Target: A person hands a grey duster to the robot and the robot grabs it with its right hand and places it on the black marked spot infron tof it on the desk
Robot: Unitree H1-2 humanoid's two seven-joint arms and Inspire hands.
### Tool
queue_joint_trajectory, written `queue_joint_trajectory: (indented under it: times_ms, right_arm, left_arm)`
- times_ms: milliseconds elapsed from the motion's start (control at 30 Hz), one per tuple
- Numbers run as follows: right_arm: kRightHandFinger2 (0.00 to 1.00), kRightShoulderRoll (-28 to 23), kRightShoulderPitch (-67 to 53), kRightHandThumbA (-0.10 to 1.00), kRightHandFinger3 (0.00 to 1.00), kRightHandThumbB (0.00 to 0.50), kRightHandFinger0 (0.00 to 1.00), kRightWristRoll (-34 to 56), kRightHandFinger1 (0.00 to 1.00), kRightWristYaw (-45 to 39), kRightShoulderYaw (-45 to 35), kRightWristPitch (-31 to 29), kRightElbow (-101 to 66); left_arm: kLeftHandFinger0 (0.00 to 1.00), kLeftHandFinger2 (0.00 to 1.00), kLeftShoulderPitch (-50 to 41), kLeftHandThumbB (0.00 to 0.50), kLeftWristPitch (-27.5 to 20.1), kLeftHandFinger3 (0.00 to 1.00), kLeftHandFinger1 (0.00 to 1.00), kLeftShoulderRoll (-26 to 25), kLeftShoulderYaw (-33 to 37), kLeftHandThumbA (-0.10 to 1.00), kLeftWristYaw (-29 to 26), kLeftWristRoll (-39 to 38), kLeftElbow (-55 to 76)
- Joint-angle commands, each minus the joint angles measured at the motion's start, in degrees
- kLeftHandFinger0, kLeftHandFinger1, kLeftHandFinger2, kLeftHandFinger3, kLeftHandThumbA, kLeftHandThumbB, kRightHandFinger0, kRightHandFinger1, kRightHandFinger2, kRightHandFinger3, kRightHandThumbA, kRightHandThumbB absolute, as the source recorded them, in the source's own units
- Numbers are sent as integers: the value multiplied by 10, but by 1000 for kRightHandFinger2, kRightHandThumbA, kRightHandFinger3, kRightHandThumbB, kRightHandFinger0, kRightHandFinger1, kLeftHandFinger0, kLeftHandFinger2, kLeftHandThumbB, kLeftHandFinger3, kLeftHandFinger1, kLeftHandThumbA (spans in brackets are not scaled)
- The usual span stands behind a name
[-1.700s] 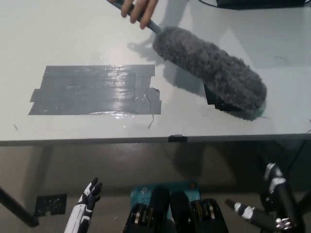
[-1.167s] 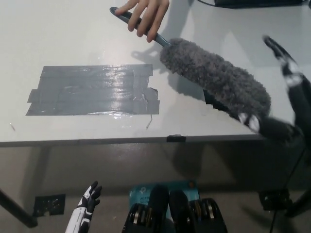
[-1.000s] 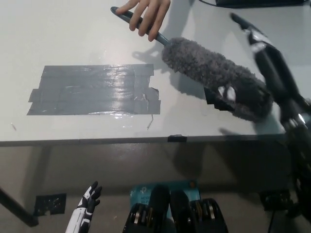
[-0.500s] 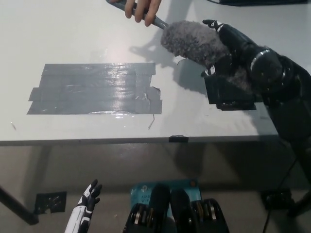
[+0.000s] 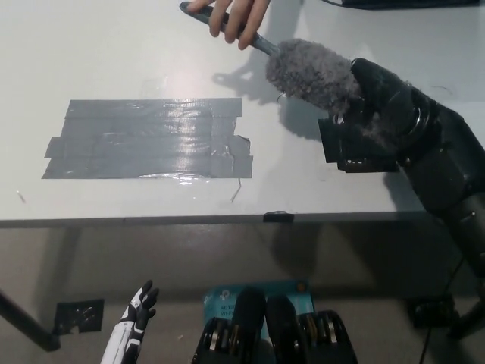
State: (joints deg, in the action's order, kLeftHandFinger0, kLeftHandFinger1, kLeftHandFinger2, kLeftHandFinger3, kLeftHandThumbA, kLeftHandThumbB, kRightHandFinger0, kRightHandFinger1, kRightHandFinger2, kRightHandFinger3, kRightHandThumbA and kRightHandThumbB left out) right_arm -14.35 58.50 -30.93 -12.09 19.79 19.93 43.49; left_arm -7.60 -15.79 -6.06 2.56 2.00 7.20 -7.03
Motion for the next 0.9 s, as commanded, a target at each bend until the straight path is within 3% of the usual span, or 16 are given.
queue_joint_trajectory:
  times_ms: [0,100,200,267,400,533,567,633,667,700,767,867]
  right_arm:
    - [884,-26,40,-100,801,171,48,-50,500,220,-10,-139,-11]
    - [906,-35,43,-100,826,183,23,-53,505,219,-5,-160,-25]
    - [851,-45,57,-100,755,163,0,-67,445,228,6,-179,-26]
    - [880,-49,61,-100,801,146,0,-76,455,220,13,-171,-33]
    - [867,-75,75,-100,809,208,0,-77,453,203,17,-196,-42]
    - [816,-92,81,-100,769,203,0,-54,408,163,10,-215,-38]
    - [887,-96,79,-100,839,169,0,-43,455,132,9,-206,-44]
    - [1000,-109,72,-100,933,186,122,-18,614,49,12,-186,-66]
    - [1000,-119,62,-100,990,191,132,-36,653,30,27,-174,-81]
    - [1000,-129,53,-100,1000,182,124,-55,671,24,43,-177,-92]
    - [1000,-142,44,-100,1000,183,210,-54,789,-5,55,-176,-103]
    - [1000,-152,33,-100,899,206,213,-22,773,-30,47,-199,-83]
  left_arm:
    - [1000,1000,3,206,-16,1000,1000,-4,0,1000,-1,1,22]
    - [1000,1000,5,209,-17,1000,1000,-3,1,1000,-4,5,20]
    - [1000,1000,8,213,-15,1000,1000,-1,0,1000,-5,4,20]
    - [1000,1000,8,218,-16,1000,1000,-2,0,1000,-5,5,19]
    - [1000,1000,12,216,-10,1000,1000,-7,0,1000,1,1,22]
    - [1000,1000,18,237,-4,1000,1000,-5,1,1000,-3,8,23]
    - [1000,1000,17,240,-4,1000,1000,-5,2,1000,-2,9,24]
    - [1000,1000,15,238,-3,1000,1000,-6,3,1000,-1,10,27]
    - [1000,1000,15,236,-3,1000,1000,-7,2,1000,-2,12,28]
    - [1000,1000,16,236,-4,1000,1000,-7,2,1000,-1,11,26]
    - [1000,1000,20,217,-6,1000,1000,-9,2,1000,1,10,24]
    - [1000,1000,25,206,-8,1000,1000,-11,2,1000,2,9,23]
